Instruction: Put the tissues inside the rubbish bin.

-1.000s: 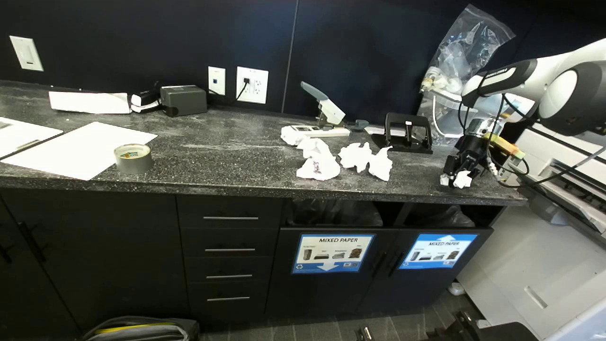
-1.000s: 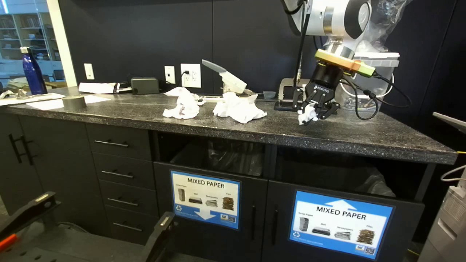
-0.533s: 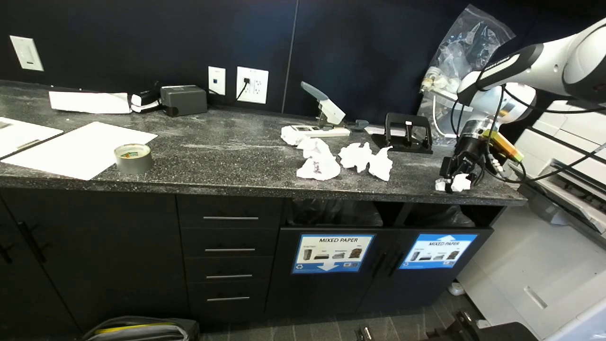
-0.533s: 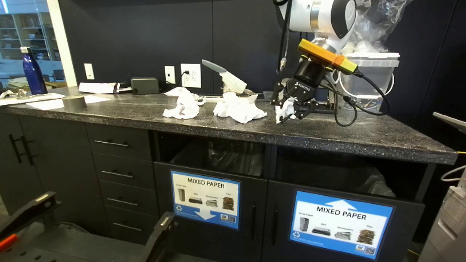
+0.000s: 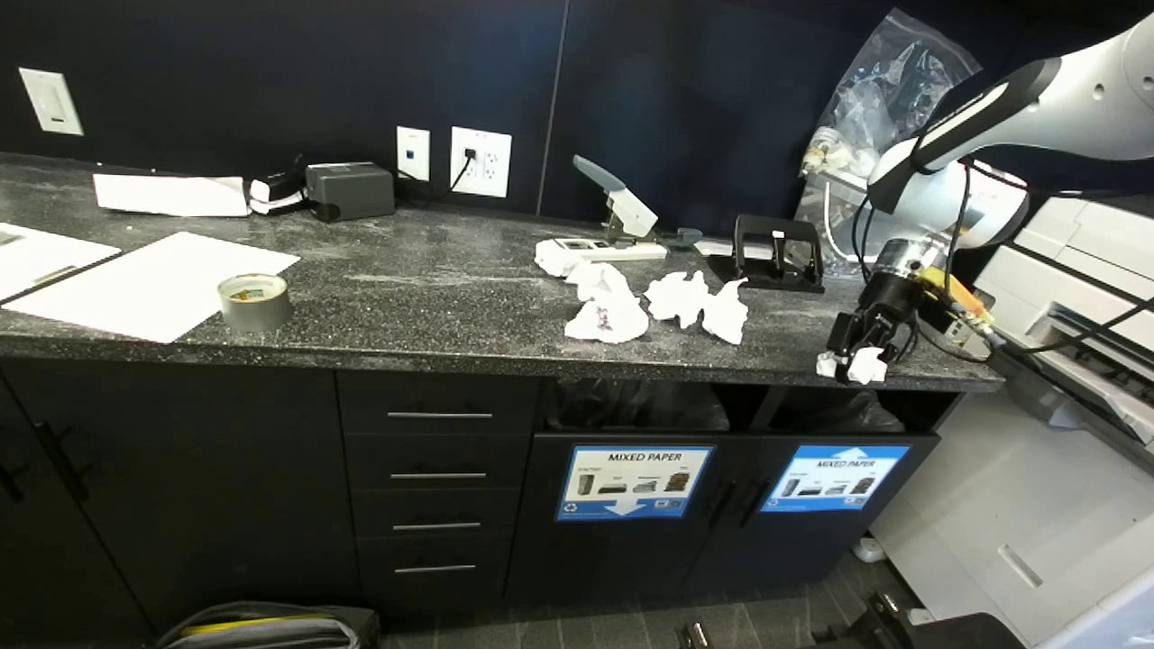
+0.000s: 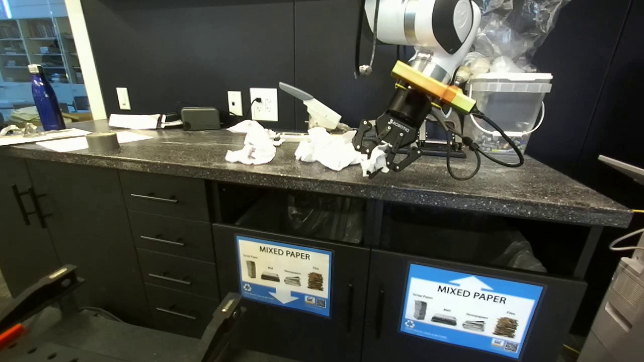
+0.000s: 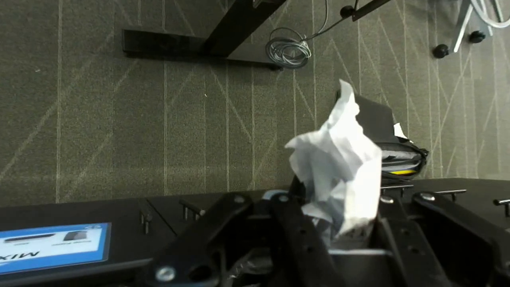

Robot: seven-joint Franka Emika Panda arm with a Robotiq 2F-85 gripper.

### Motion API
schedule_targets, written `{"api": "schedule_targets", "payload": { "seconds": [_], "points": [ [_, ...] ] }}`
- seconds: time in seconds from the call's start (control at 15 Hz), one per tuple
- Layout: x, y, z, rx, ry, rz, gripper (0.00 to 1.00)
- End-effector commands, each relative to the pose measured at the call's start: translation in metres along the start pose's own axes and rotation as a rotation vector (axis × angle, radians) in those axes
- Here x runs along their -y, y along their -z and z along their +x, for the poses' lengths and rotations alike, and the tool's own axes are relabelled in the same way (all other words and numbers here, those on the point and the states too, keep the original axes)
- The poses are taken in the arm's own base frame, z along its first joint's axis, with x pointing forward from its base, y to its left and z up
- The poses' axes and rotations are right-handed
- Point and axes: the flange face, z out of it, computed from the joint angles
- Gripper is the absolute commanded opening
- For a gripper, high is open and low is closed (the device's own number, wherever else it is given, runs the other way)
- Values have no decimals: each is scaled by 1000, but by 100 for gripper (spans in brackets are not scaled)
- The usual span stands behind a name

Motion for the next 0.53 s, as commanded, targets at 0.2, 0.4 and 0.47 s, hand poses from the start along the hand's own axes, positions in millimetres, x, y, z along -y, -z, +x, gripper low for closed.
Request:
{"api": "schedule_targets", "payload": {
  "seconds": [0.2, 0.4, 0.47],
  "points": [
    [-17, -49, -48, -170, -13, -73, 3],
    [-43, -65, -52, -251, 16, -132, 4],
    [-52, -68, -52, -280, 31, -152, 4]
  ]
}}
